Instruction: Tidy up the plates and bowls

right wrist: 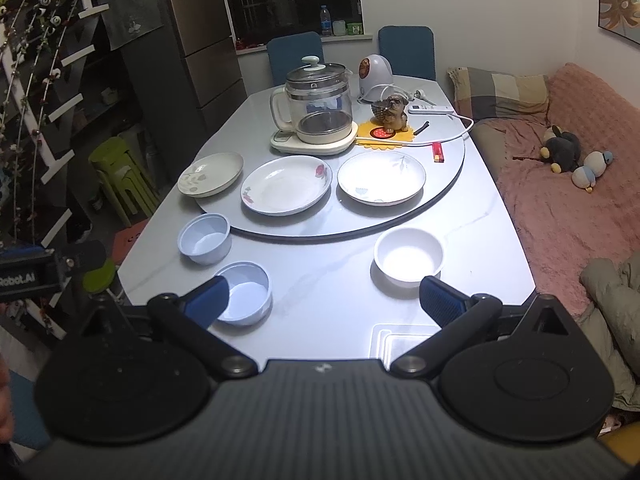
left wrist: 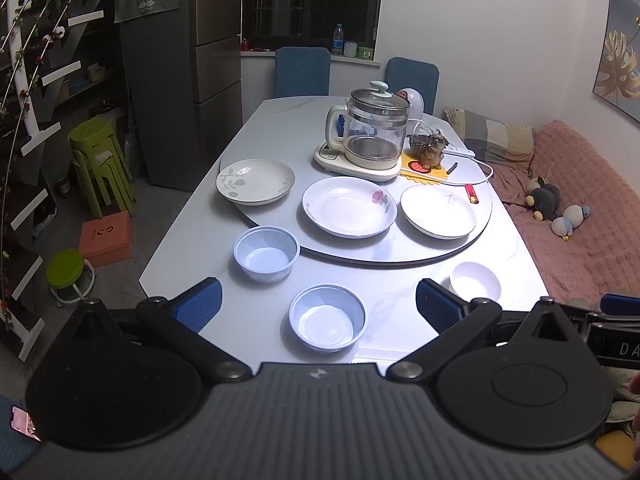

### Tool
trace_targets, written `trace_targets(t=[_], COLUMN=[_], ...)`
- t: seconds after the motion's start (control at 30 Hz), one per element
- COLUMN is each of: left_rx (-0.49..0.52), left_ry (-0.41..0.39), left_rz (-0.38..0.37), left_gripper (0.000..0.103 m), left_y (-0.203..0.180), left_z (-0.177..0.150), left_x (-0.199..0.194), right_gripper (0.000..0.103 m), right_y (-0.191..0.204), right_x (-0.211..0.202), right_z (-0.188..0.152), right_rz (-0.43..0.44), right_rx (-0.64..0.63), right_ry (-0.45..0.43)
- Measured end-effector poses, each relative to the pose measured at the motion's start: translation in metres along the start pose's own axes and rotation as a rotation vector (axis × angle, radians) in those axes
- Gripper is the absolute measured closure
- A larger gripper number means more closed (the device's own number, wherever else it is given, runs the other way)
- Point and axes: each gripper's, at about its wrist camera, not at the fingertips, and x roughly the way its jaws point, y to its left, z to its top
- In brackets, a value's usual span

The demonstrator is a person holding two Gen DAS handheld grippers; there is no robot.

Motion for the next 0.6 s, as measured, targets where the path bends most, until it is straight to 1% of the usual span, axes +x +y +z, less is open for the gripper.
trace_targets(t=[0.23, 0.6], left_rx=[0.012, -0.003], left_ry=[-0.007, 0.002], left_rz=[0.004, 0.005], left_gripper=[0.000, 0.000], left_y=[0.0017, 0.0068], left_z=[0.0014, -0.0018], left_x=[-0.0010, -0.0005], right_gripper=[0.000, 0.000], right_y=[0.0005, 0.0075], right_x=[0.0006, 0.0001], right_z=[-0.0010, -0.0028], right_rz=[-0.001, -0.002], right_rx=[0.003, -0.013], right_ry=[0.001, 0.000])
